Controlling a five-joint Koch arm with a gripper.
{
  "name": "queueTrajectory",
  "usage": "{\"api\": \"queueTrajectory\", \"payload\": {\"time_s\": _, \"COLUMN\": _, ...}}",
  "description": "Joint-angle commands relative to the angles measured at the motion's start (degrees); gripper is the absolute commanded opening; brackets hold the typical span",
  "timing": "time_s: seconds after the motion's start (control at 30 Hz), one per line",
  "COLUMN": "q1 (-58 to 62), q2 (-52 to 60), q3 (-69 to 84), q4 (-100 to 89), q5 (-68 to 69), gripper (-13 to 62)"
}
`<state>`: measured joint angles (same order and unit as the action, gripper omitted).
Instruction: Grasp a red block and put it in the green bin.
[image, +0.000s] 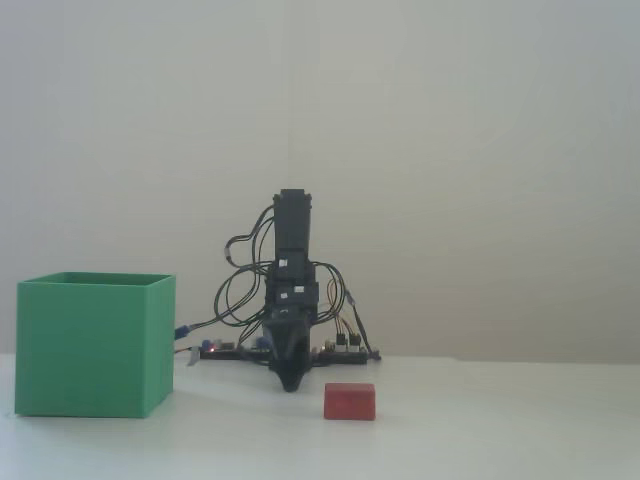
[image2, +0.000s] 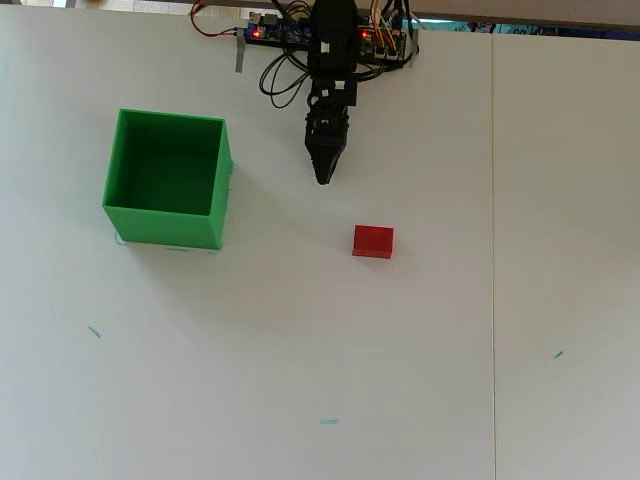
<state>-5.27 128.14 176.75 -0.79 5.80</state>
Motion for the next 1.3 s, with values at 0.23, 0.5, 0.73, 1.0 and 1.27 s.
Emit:
{"api": "queueTrajectory", "payload": {"time_s": 0.23, "q1": -0.62, "q2": 5.19, "q3": 3.43, "q4": 3.69, "q5": -0.09, "gripper": 33.7}}
{"api": "queueTrajectory", "payload": {"time_s": 0.5, "q1": -0.62, "q2": 5.19, "q3": 3.43, "q4": 3.69, "q5": -0.09, "gripper": 33.7}}
{"api": "queueTrajectory", "payload": {"time_s": 0.73, "q1": -0.62, "q2": 5.19, "q3": 3.43, "q4": 3.69, "q5": -0.18, "gripper": 33.7}}
{"api": "queueTrajectory", "payload": {"time_s": 1.0, "q1": -0.62, "q2": 5.19, "q3": 3.43, "q4": 3.69, "q5": -0.09, "gripper": 33.7}}
{"api": "queueTrajectory", "payload": {"time_s": 1.27, "q1": -0.62, "q2": 5.19, "q3": 3.43, "q4": 3.69, "q5": -0.09, "gripper": 33.7}}
